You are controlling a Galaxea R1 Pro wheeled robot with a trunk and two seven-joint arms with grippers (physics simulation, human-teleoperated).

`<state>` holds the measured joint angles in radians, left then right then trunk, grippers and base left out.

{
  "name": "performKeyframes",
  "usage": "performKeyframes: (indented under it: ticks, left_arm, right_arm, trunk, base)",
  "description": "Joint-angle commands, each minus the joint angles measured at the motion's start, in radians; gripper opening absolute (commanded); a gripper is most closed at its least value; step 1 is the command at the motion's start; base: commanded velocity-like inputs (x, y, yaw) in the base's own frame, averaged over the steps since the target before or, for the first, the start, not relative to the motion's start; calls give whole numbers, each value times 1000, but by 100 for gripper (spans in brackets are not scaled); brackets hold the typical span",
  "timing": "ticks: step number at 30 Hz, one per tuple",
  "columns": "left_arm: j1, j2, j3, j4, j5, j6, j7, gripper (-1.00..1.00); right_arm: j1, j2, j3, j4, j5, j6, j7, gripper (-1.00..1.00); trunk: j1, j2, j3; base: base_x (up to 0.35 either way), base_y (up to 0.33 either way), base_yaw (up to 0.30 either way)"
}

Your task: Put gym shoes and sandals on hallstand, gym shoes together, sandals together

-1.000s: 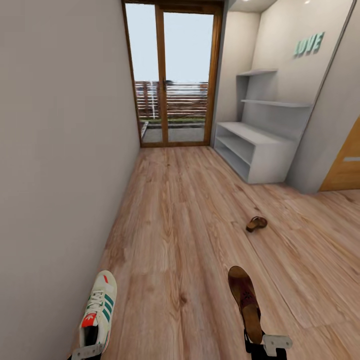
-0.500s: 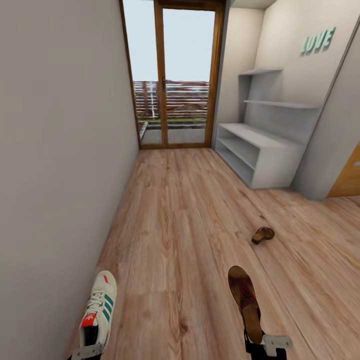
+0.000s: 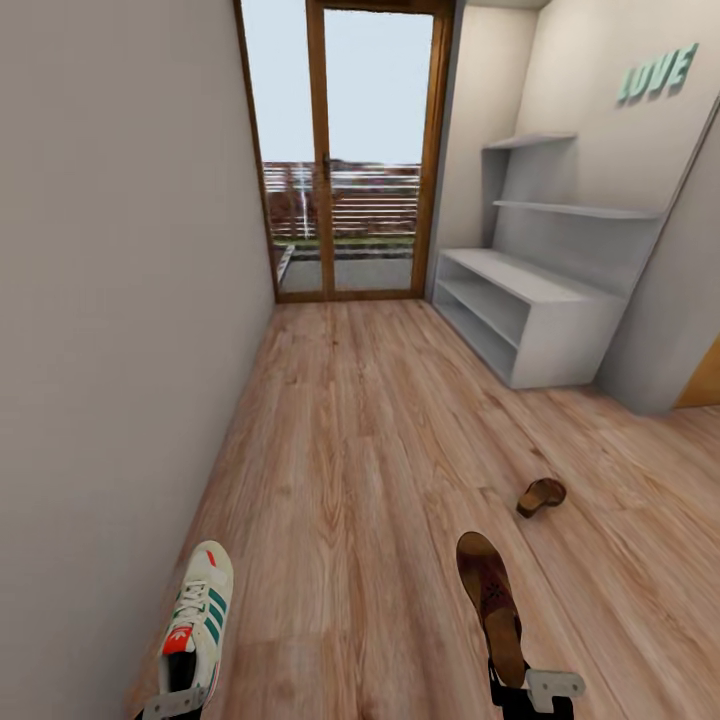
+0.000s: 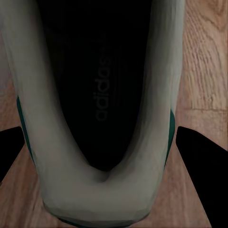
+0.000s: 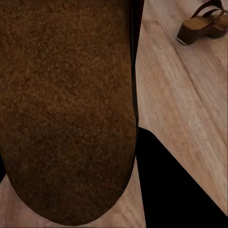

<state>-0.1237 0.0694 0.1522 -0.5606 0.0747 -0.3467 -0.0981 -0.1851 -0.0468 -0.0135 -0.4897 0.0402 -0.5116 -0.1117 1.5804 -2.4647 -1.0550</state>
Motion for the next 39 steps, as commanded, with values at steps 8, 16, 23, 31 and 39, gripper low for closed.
performKeyframes:
  ticks: [8,16,23,31,39]
  left_arm:
    - [-1,0,4,1,8,-2,-11,-100]
    - [-1,0,4,1,8,-2,-11,-100]
    - [-1,0,4,1,8,-2,-11,-100]
    - [-1,0,4,1,8,-2,-11,-100]
    - [-1,0,4,1,8,-2,-11,-100]
  right_arm:
    - [-1,0,0,0,1,-2,-2,-100]
    - [-1,0,0,0,1,-2,-2,-100]
    - [-1,0,0,0,1,-2,-2,-100]
    - [-1,0,0,0,1,-2,-2,-100]
    - [-1,-1,0,0,1,-2,-2,-100]
  trunk:
    - [0,0,-1]
    - [0,0,-1]
    - [0,0,-1]
    - [0,0,-1]
    - [0,0,-1]
  base:
    - [340,0,0]
    - [340,0,0]
    - [340,0,0]
    - [340,0,0]
    - [340,0,0]
